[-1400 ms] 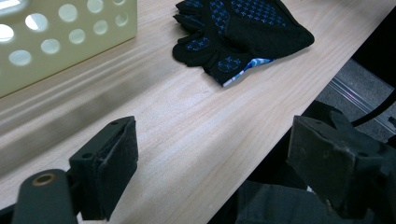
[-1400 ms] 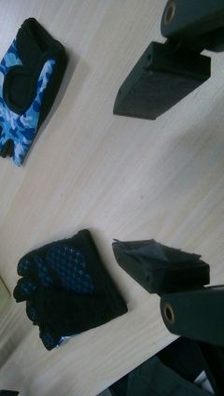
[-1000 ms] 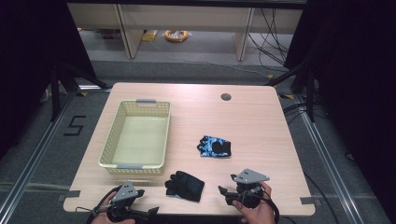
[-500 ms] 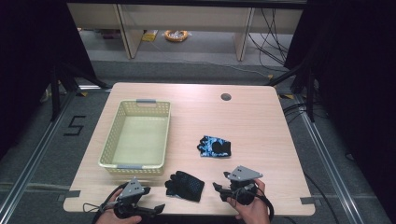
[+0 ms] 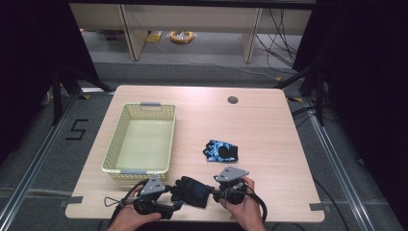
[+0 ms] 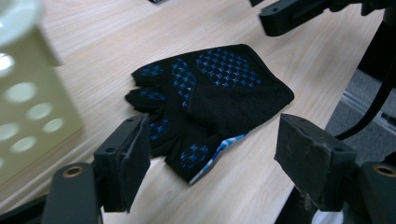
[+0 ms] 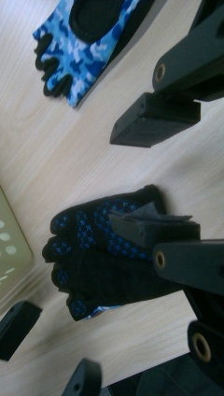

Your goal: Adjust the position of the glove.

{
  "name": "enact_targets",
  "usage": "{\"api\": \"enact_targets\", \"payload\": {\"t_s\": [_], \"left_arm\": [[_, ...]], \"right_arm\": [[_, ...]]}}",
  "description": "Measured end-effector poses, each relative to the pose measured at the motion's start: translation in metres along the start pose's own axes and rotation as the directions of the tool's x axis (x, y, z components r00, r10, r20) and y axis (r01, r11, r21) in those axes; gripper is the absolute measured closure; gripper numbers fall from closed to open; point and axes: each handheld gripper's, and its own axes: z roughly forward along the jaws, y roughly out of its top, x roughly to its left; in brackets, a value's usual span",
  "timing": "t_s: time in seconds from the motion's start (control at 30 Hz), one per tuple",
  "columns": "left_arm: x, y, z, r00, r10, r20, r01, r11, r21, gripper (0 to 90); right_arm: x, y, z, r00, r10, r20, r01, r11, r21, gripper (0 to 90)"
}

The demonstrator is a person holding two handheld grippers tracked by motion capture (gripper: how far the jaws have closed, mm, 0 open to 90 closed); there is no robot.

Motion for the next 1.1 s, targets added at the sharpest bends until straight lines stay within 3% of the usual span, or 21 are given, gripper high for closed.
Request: {"api": "enact_targets", "payload": {"t_s": [0.03,0.07,0.2,0.23,0.27,0.33,0.37,0.43,0.47,0.5,0.53,0.57,0.6,0.73,0.77,0.8,0.87,1.0,1.03,1.07,1.1], "left_arm": [[0.000,0.001,0.003,0.9999,0.016,0.003,-0.016,0.9996,0.025,26.3],[0.000,0.001,0.003,0.9999,0.016,0.003,-0.016,0.9996,0.025,26.3],[-0.001,0.000,0.012,0.9994,0.033,0.000,-0.033,0.9981,0.052,26.1],[0.000,-0.001,0.012,0.9963,0.083,-0.022,-0.081,0.9940,0.074,26.1],[0.001,-0.002,0.013,0.9954,0.091,-0.031,-0.088,0.9929,0.080,26.1],[0.002,-0.003,0.013,0.9951,0.089,-0.042,-0.086,0.9928,0.083,26.1],[0.001,-0.004,0.015,0.9975,0.062,-0.035,-0.059,0.9954,0.075,26.4],[0.001,-0.005,0.015,0.9976,0.063,-0.028,-0.060,0.9947,0.083,28.5],[0.002,-0.005,0.016,0.9956,0.088,-0.032,-0.085,0.9924,0.089,28.5],[0.001,-0.006,0.017,0.9971,0.070,-0.030,-0.067,0.9944,0.081,30.0],[0.001,-0.006,0.017,0.9960,0.080,-0.040,-0.076,0.9937,0.082,32.6],[0.002,-0.005,0.016,0.9953,0.089,-0.040,-0.085,0.9920,0.093,34.3],[0.002,-0.006,0.016,0.9970,0.069,-0.037,-0.065,0.9942,0.085,37.8],[0.002,-0.007,0.015,0.9899,0.128,-0.062,-0.122,0.9881,0.093,52.5],[0.002,-0.008,0.015,0.9899,0.129,-0.059,-0.123,0.9882,0.091,56.6],[0.002,-0.007,0.014,0.9863,0.154,-0.058,-0.148,0.9839,0.101,59.8],[0.001,-0.008,0.015,0.9864,0.148,-0.071,-0.141,0.9853,0.096,66.2],[0.000,-0.008,0.014,0.9871,0.148,-0.061,-0.142,0.9855,0.092,74.8],[-0.001,-0.008,0.014,0.9875,0.148,-0.055,-0.142,0.9853,0.095,76.4],[-0.002,-0.008,0.014,0.9833,0.174,-0.052,-0.168,0.9804,0.103,77.5],[-0.003,-0.008,0.014,0.9846,0.167,-0.051,-0.162,0.9814,0.104,78.4]], "right_arm": [[0.002,0.001,0.003,0.9998,0.018,-0.004,-0.018,1.000,0.006,56.6],[0.000,0.002,0.006,1.0000,-0.005,-0.008,0.005,1.000,0.009,56.9],[0.002,0.004,0.012,0.9999,0.000,-0.015,0.000,0.999,0.039,57.9],[0.002,0.005,0.017,0.9997,-0.011,-0.022,0.012,0.999,0.049,58.5],[0.003,0.005,0.020,0.9999,-0.006,-0.015,0.006,0.999,0.035,58.6],[0.003,0.006,0.021,0.9996,-0.011,-0.025,0.013,0.998,0.057,59.0],[0.003,0.006,0.023,0.9994,-0.010,-0.032,0.012,0.998,0.064,59.2],[0.004,0.006,0.026,0.9997,-0.002,-0.023,0.004,0.999,0.052,59.5],[0.004,0.005,0.026,0.9995,-0.004,-0.031,0.006,0.999,0.054,60.0],[0.003,0.005,0.026,0.9993,-0.007,-0.037,0.010,0.997,0.072,61.0],[0.001,0.004,0.030,0.9975,-0.031,-0.063,0.035,0.997,0.071,61.6],[0.002,0.003,0.032,0.9984,-0.020,-0.053,0.023,0.998,0.057,61.9],[0.001,0.002,0.033,0.9978,-0.014,-0.064,0.018,0.998,0.063,63.2],[0.000,0.001,0.031,0.9964,0.036,-0.077,-0.029,0.995,0.091,69.8],[-0.001,0.000,0.033,0.9948,0.021,-0.099,-0.014,0.997,0.072,71.1],[-0.001,-0.001,0.033,0.9946,0.044,-0.094,-0.037,0.997,0.066,72.1],[-0.001,-0.002,0.033,0.9922,0.060,-0.109,-0.054,0.997,0.060,73.1],[-0.002,-0.003,0.032,0.9949,0.038,-0.094,-0.032,0.998,0.057,84.0],[-0.002,-0.004,0.034,0.9955,0.035,-0.088,-0.033,0.999,0.027,87.3],[-0.002,-0.004,0.033,0.9943,0.047,-0.096,-0.044,0.998,0.033,88.1],[-0.001,-0.004,0.031,0.9919,0.064,-0.109,-0.058,0.997,0.057,88.7]]}}
